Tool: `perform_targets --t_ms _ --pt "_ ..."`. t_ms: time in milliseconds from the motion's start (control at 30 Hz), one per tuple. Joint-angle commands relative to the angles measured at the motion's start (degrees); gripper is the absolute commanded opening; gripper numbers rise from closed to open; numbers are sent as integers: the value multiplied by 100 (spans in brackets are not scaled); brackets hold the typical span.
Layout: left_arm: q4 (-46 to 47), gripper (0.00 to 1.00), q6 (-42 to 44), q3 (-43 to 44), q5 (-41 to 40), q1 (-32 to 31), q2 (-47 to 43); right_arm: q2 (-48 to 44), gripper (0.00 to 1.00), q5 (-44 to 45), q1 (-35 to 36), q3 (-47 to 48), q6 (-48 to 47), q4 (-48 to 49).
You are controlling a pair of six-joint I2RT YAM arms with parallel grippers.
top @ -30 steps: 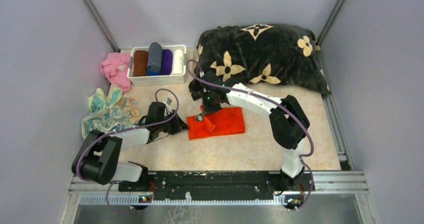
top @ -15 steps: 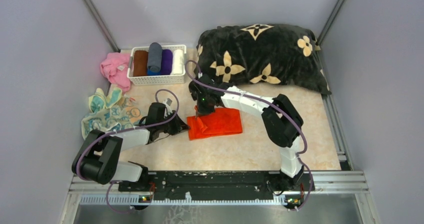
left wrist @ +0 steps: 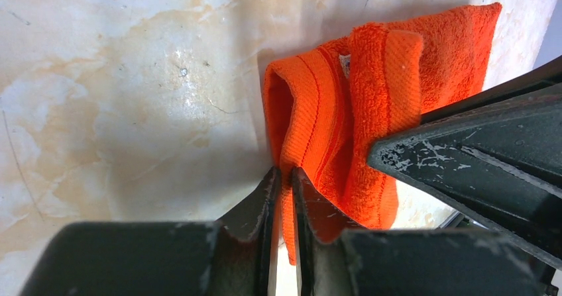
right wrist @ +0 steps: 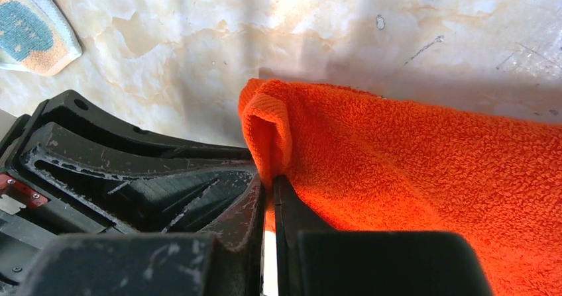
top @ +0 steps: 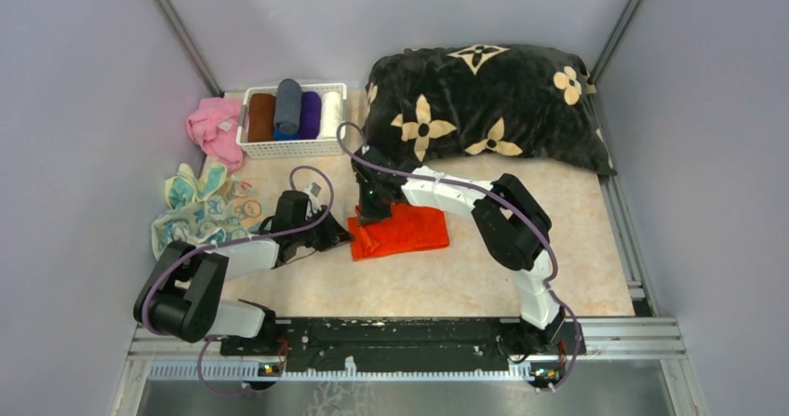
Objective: Roll the towels
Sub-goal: Fold the towel at the center of the board.
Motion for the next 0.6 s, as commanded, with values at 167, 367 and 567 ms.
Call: perform_targets --t_ms 167,367,567 --pt "-152 19 10 -106 -103 -59 -113 83 12 -54 92 300 166 372" --pt "-602 29 53 -110 -457 -58 -599 -275 32 -247 89 286 -189 586" --pt "-1549 40 225 20 -1026 -58 -1481 -1181 45 -270 -2 -225 -955 637"
